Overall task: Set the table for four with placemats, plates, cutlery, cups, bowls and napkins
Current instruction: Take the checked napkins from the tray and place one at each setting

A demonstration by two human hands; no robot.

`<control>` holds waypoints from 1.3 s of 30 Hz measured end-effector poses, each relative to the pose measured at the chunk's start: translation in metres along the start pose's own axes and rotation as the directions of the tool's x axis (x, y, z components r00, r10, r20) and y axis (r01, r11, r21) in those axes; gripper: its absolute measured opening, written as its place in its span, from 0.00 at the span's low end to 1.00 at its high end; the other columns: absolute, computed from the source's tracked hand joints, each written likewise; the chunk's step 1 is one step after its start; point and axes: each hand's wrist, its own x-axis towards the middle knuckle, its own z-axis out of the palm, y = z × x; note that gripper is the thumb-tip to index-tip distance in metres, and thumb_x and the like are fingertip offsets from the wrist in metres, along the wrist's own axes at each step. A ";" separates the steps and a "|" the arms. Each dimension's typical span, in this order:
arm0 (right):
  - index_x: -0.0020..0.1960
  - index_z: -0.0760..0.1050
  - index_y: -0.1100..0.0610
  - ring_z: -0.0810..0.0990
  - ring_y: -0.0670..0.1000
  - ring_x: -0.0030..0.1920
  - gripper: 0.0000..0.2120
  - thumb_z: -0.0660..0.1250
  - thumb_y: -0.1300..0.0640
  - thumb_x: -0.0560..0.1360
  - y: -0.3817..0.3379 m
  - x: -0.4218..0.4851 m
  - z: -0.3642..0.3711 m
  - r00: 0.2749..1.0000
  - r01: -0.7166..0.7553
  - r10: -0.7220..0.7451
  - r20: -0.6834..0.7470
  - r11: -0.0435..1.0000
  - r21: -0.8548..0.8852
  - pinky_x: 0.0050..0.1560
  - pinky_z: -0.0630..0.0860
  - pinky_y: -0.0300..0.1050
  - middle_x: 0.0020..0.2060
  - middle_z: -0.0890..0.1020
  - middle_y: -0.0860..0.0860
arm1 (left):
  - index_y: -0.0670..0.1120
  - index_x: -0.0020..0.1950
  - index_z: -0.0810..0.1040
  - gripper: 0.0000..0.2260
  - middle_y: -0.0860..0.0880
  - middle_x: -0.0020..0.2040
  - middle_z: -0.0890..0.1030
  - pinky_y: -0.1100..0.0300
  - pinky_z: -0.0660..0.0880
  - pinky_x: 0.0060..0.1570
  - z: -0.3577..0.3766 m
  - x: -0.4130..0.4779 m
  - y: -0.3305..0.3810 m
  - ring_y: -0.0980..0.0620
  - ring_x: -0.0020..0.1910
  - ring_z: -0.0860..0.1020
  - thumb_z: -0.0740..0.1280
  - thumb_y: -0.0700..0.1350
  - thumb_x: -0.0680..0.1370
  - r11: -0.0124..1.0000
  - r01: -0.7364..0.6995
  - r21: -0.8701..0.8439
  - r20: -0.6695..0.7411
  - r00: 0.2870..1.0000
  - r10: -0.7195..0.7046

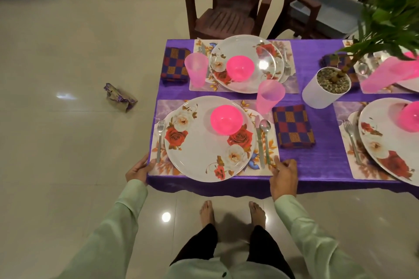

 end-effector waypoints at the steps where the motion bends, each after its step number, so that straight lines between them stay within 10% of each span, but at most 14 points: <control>1: 0.68 0.75 0.61 0.76 0.57 0.55 0.23 0.69 0.71 0.74 0.000 0.000 0.000 1.000 0.001 -0.001 0.004 1.000 -0.007 0.58 0.79 0.57 0.56 0.69 0.55 | 0.45 0.61 0.82 0.19 0.43 0.55 0.83 0.48 0.77 0.58 0.000 -0.001 0.000 0.43 0.46 0.81 0.74 0.34 0.71 1.000 0.000 0.004 0.000 1.000 0.000; 6: 0.65 0.77 0.62 0.76 0.58 0.56 0.17 0.66 0.67 0.77 -0.009 -0.003 -0.009 0.999 -0.012 0.012 -0.032 1.000 0.002 0.57 0.79 0.57 0.57 0.70 0.56 | 0.49 0.63 0.80 0.19 0.46 0.59 0.82 0.45 0.78 0.57 -0.001 -0.003 0.007 0.43 0.53 0.81 0.74 0.39 0.73 0.952 -0.130 0.276 -0.009 0.990 0.138; 10: 0.61 0.79 0.60 0.75 0.58 0.55 0.13 0.66 0.66 0.77 -0.030 -0.006 -0.015 0.990 0.065 -0.061 -0.130 0.998 0.024 0.51 0.77 0.51 0.55 0.73 0.56 | 0.48 0.62 0.79 0.16 0.48 0.58 0.75 0.49 0.76 0.56 0.021 -0.011 0.022 0.47 0.55 0.76 0.73 0.48 0.74 0.587 -0.505 0.633 0.106 0.808 0.580; 16: 0.58 0.80 0.60 0.77 0.59 0.54 0.11 0.68 0.62 0.76 -0.058 -0.003 -0.006 0.985 0.134 -0.126 -0.115 0.989 0.060 0.50 0.75 0.50 0.55 0.76 0.56 | 0.42 0.61 0.79 0.14 0.41 0.52 0.78 0.52 0.72 0.52 0.056 0.001 0.044 0.41 0.49 0.78 0.70 0.44 0.76 0.401 -0.436 0.805 0.196 0.835 0.514; 32: 0.59 0.80 0.56 0.78 0.61 0.59 0.11 0.67 0.60 0.77 -0.058 -0.016 0.014 0.998 0.050 -0.047 -0.047 0.997 0.066 0.55 0.79 0.60 0.59 0.80 0.57 | 0.40 0.61 0.79 0.12 0.39 0.54 0.77 0.50 0.73 0.52 0.061 0.003 0.050 0.39 0.49 0.77 0.67 0.42 0.78 0.374 -0.455 0.808 0.205 0.812 0.547; 39: 0.57 0.77 0.59 0.78 0.54 0.46 0.08 0.67 0.60 0.78 -0.078 -0.014 0.016 1.000 0.020 -0.018 -0.011 0.977 0.214 0.49 0.76 0.47 0.46 0.82 0.54 | 0.40 0.55 0.80 0.08 0.40 0.47 0.82 0.54 0.73 0.48 0.068 -0.026 0.028 0.41 0.46 0.78 0.68 0.42 0.78 0.455 -0.488 0.745 0.229 0.828 0.512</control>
